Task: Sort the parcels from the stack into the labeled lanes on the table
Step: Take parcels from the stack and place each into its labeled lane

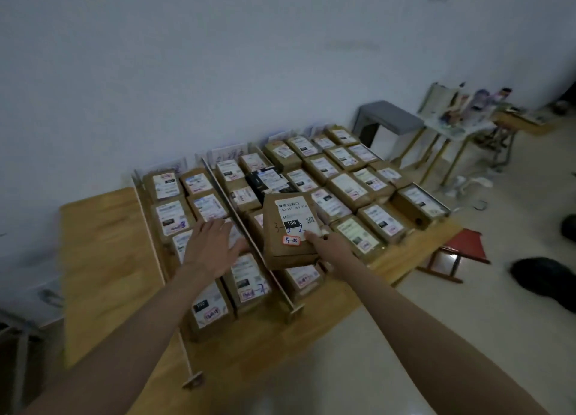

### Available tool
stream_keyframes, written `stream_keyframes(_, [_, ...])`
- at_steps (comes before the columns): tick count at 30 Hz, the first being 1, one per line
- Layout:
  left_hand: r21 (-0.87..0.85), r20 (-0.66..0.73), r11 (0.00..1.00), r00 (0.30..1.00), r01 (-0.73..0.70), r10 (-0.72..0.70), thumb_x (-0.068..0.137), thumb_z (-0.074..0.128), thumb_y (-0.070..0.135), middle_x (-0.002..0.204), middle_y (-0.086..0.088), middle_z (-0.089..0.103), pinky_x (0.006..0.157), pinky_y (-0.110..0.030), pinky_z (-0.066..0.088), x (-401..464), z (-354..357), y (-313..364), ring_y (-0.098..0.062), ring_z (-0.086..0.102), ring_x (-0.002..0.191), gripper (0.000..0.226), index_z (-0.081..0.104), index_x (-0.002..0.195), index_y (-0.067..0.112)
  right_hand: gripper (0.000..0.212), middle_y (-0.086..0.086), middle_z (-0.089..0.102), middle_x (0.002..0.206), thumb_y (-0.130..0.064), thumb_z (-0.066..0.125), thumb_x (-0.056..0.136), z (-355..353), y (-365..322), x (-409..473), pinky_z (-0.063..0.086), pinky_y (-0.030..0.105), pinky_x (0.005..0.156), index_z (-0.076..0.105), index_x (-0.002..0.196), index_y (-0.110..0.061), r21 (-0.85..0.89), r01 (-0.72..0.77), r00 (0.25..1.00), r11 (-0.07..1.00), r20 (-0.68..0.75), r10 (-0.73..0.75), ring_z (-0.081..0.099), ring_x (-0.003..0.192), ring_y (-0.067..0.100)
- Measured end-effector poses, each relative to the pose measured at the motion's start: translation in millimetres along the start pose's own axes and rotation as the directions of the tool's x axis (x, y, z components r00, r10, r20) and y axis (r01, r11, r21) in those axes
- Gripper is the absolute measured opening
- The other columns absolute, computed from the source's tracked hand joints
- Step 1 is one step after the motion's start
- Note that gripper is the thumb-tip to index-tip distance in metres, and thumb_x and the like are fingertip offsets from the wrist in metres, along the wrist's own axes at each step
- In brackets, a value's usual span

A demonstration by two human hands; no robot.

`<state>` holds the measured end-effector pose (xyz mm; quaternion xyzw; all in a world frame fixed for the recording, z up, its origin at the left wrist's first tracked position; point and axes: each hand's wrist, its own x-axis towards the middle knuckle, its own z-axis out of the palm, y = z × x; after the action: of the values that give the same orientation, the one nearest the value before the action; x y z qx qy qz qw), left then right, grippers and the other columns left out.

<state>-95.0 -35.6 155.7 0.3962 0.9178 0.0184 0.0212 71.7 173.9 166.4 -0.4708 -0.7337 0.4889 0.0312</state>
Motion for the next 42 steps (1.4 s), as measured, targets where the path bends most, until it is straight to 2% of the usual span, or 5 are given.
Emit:
stream_keyframes(14, [-0.019, 0.014, 0.971, 0.971, -0.237, 0.238, 0.099, 0.021, 0.058, 0.152, -0.006, 0.04, 0.122, -0.043, 0.014, 73, 21, 261, -0.022, 0.034, 0.141, 0.067, 0.04, 0.147, 0.015, 0.056, 0.012, 0.066, 0.112, -0.05, 0.065, 0.09, -218, 151, 32, 0.053, 0.046, 0.095, 0.065, 0.115, 0.0, 0.167, -0.138, 0.971, 0.976, -0.17, 0.167, 0.063, 0.106, 0.03])
stream_keyframes(19, [-0.066, -0.024, 0.956, 0.958, -0.285, 0.284, 0.099, 0.026, 0.056, 0.144, -0.006, 0.05, 0.12, -0.043, 0.019, 116, 31, 319, -0.023, 0.042, 0.135, 0.062, 0.048, 0.141, 0.016, 0.044, 0.009, 0.066, 0.111, -0.047, 0.066, 0.09, -268, 172, 64, 0.055, 0.039, 0.091, 0.064, 0.107, -0.006, 0.228, -0.165, 0.958, 0.96, -0.195, 0.211, 0.064, 0.104, 0.026])
stream_keyframes(25, [-0.132, -0.034, 0.954, 0.963, -0.269, 0.267, 0.099, 0.027, 0.055, 0.143, -0.006, 0.051, 0.119, -0.043, 0.02, 194, 50, 372, -0.023, 0.042, 0.135, 0.061, 0.05, 0.139, 0.015, 0.036, -0.002, 0.066, 0.099, -0.037, 0.066, 0.093, -322, 179, 135, 0.047, 0.02, 0.06, 0.064, 0.116, -0.009, 0.245, -0.11, 0.962, 0.963, -0.217, 0.165, 0.061, 0.085, 0.012])
stream_keyframes(29, [-0.19, -0.015, 0.95, 0.968, -0.247, 0.249, 0.1, 0.031, 0.051, 0.137, -0.006, 0.055, 0.118, -0.043, 0.023, 241, 58, 399, -0.022, 0.046, 0.131, 0.054, 0.052, 0.134, 0.014, 0.036, 0.004, 0.069, 0.101, -0.04, 0.067, 0.091, -351, 176, 180, 0.053, 0.031, 0.078, 0.067, 0.105, -0.007, 0.181, -0.175, 0.963, 0.968, -0.174, 0.207, 0.063, 0.09, 0.018])
stream_keyframes(42, [-0.185, 0.113, 0.979, 0.988, -0.082, 0.105, 0.099, 0.024, 0.056, 0.139, -0.003, 0.054, 0.12, -0.044, 0.02, 313, 95, 450, -0.02, 0.047, 0.132, 0.06, 0.054, 0.134, 0.017, 0.04, 0.004, 0.07, 0.093, -0.047, 0.068, 0.089, -401, 178, 295, 0.055, 0.03, 0.082, 0.068, 0.096, -0.007, -0.019, -0.185, 0.982, 0.982, 0.039, 0.186, 0.065, 0.086, 0.016])
